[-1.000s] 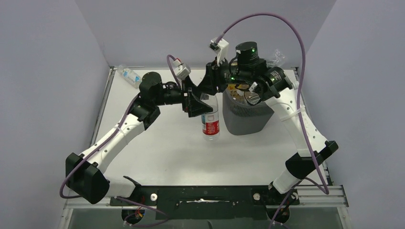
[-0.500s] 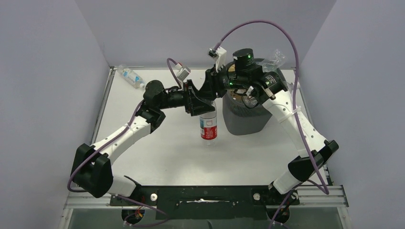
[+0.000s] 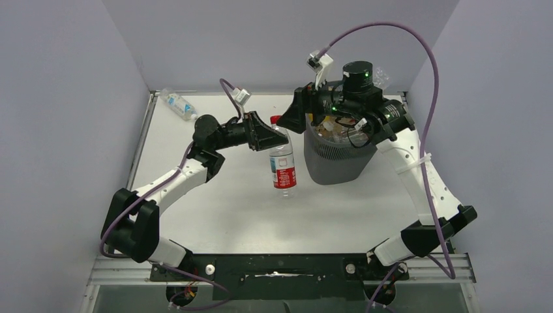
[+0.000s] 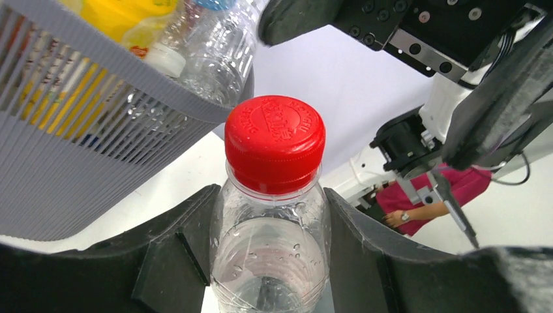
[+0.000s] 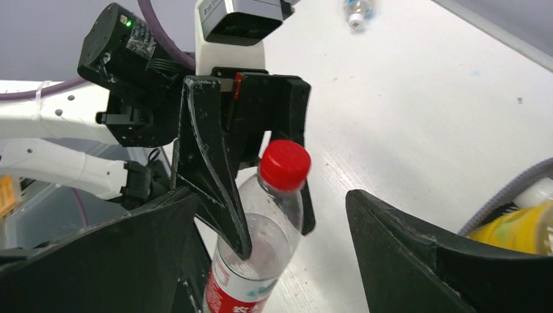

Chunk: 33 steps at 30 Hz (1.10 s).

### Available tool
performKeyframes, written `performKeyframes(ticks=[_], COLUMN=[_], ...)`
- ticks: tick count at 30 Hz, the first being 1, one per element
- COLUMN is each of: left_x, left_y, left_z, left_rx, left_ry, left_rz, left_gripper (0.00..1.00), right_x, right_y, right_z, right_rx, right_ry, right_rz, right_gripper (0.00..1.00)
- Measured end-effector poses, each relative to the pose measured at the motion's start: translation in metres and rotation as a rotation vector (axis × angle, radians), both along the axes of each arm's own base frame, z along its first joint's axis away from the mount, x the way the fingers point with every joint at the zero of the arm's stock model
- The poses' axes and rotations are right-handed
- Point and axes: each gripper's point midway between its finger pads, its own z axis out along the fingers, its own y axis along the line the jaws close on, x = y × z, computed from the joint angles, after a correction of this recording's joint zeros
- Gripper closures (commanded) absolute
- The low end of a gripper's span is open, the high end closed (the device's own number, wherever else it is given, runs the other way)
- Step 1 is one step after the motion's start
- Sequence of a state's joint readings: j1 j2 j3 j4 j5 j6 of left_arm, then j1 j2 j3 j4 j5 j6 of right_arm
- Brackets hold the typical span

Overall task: Put the plastic bottles in the bin
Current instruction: Pick up the plastic bottle at the center of the board.

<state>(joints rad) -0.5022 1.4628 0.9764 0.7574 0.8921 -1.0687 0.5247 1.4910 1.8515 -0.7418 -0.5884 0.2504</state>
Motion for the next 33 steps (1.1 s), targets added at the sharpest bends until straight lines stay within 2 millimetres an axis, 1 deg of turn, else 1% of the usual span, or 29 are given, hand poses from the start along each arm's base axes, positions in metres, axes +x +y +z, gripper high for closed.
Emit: performKeyframes(ticks=[1,2,4,6,8,9,10,11,13,14,16,17,19,21,23,25,27,28,29,30,31,32,33], left_x=[0.002,0.006,0.017,0.033,0.049,0.059,0.064,0.069,0.074,0.074,0.074,0.074,0.074,0.073,0.069,0.066,0.065,0.067,0.069,0.071,0.073,0.078,0.079], left_y=[0.003,0.007,0.022,0.04,0.057,0.067,0.073,0.078,0.083,0.084,0.084,0.084,0.086,0.09,0.098,0.107,0.115,0.12,0.123,0.125,0.126,0.127,0.128], left_z=[0.0,0.001,-0.001,-0.002,-0.002,-0.001,-0.001,0.0,0.002,0.004,0.006,0.007,0.01,0.011,0.01,0.009,0.011,0.014,0.016,0.018,0.019,0.022,0.023], left_rx=[-0.009,-0.023,-0.053,-0.09,-0.132,-0.158,-0.175,-0.194,-0.222,-0.233,-0.25,-0.263,-0.288,-0.327,-0.369,-0.4,-0.422,-0.439,-0.451,-0.46,-0.464,-0.469,-0.471], left_ry=[0.017,0.039,0.111,0.193,0.267,0.315,0.347,0.387,0.464,0.495,0.549,0.585,0.64,0.706,0.776,0.826,0.874,0.897,0.918,0.944,0.966,0.991,0.999], left_rz=[0.006,0.019,0.057,0.109,0.153,0.179,0.191,0.203,0.207,0.202,0.189,0.184,0.181,0.193,0.211,0.238,0.265,0.287,0.308,0.326,0.343,0.364,0.371], left_gripper=[0.82,0.86,0.86,0.87,0.91,0.95,0.99,1.0,1.0,1.0,1.0,1.0,1.0,1.0,1.0,1.0,1.0,1.0,1.0,1.0,1.0,1.0,1.0], right_x=[0.002,0.005,0.009,0.009,0.006,0.003,-0.001,-0.005,-0.016,-0.021,-0.03,-0.034,-0.038,-0.043,-0.047,-0.054,-0.064,-0.07,-0.078,-0.084,-0.091,-0.095,-0.101], right_y=[-0.001,-0.003,-0.009,-0.016,-0.025,-0.031,-0.037,-0.042,-0.054,-0.057,-0.058,-0.055,-0.045,-0.033,-0.017,-0.006,-0.005,-0.008,-0.011,-0.014,-0.017,-0.019,-0.021], right_z=[0.001,0.003,0.01,0.018,0.029,0.035,0.042,0.047,0.056,0.057,0.059,0.058,0.051,0.038,0.015,-0.016,-0.041,-0.053,-0.061,-0.065,-0.065,-0.062,-0.054], right_rx=[-0.001,-0.005,-0.007,-0.008,-0.001,0.004,0.009,0.013,0.016,0.014,-0.001,-0.012,-0.048,-0.106,-0.176,-0.248,-0.287,-0.3,-0.3,-0.287,-0.262,-0.237,-0.186], right_ry=[-0.005,-0.015,-0.044,-0.075,-0.125,-0.158,-0.193,-0.224,-0.305,-0.326,-0.387,-0.416,-0.456,-0.507,-0.549,-0.586,-0.62,-0.634,-0.65,-0.668,-0.685,-0.701,-0.726], right_rz=[-0.01,-0.029,-0.065,-0.099,-0.137,-0.154,-0.171,-0.185,-0.219,-0.228,-0.245,-0.245,-0.243,-0.246,-0.232,-0.21,-0.193,-0.183,-0.173,-0.167,-0.165,-0.166,-0.171], right_gripper=[0.1,0.1,0.09,0.08,0.08,0.07,0.07,0.06,0.05,0.05,0.05,0.05,0.05,0.05,0.04,0.04,0.03,0.03,0.02,0.02,0.02,0.01,0.01])
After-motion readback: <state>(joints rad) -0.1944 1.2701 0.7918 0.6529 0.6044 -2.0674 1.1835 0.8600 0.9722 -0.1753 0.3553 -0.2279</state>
